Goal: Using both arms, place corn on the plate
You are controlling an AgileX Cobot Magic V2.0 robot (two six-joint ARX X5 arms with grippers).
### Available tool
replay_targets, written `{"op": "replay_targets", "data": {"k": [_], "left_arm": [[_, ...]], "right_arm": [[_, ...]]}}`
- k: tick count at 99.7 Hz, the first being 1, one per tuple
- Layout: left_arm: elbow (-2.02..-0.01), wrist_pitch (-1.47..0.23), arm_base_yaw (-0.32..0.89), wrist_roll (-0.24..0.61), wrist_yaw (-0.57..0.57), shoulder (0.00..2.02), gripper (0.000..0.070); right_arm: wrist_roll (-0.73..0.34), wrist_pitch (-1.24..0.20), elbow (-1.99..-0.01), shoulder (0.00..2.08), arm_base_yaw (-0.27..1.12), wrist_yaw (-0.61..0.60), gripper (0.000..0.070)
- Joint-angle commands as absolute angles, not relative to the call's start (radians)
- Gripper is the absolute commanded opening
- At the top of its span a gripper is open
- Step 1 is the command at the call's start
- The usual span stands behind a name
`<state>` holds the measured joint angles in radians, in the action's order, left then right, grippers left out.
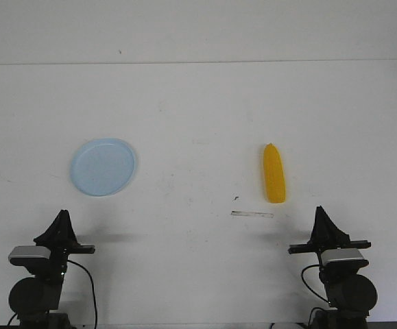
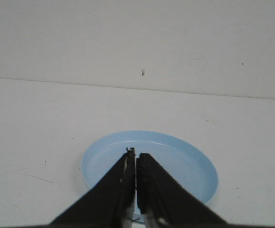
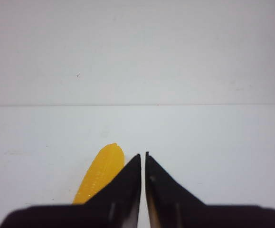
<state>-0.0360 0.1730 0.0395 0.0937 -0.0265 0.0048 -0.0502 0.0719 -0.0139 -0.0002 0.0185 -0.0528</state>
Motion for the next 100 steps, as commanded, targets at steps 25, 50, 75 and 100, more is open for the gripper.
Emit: {"op": "replay_targets", "data": {"k": [25,50,75,100], "left_arm": [[-0.179,0.104,0.039,0.099,-0.024,0.076,0.0001],[-0.376,0.044,0.039,0.098,-0.014,0.300,0.0001],[-0.596,-0.043,0.039,0.099,-0.015,0.593,0.0001],[-0.767,-0.137,0.039,0.099,0.093,0.858,0.0001]], "right_arm": [[-0.063,0.081,-0.013,0.001,0.019,-0.052,0.0014],[-0.063,0.081,-0.013,0.001,0.019,-0.052,0.0014],[-0.063,0.081,-0.013,0.001,0.019,-0.052,0.0014],[-0.063,0.081,-0.013,0.001,0.019,-0.052,0.0014]]}}
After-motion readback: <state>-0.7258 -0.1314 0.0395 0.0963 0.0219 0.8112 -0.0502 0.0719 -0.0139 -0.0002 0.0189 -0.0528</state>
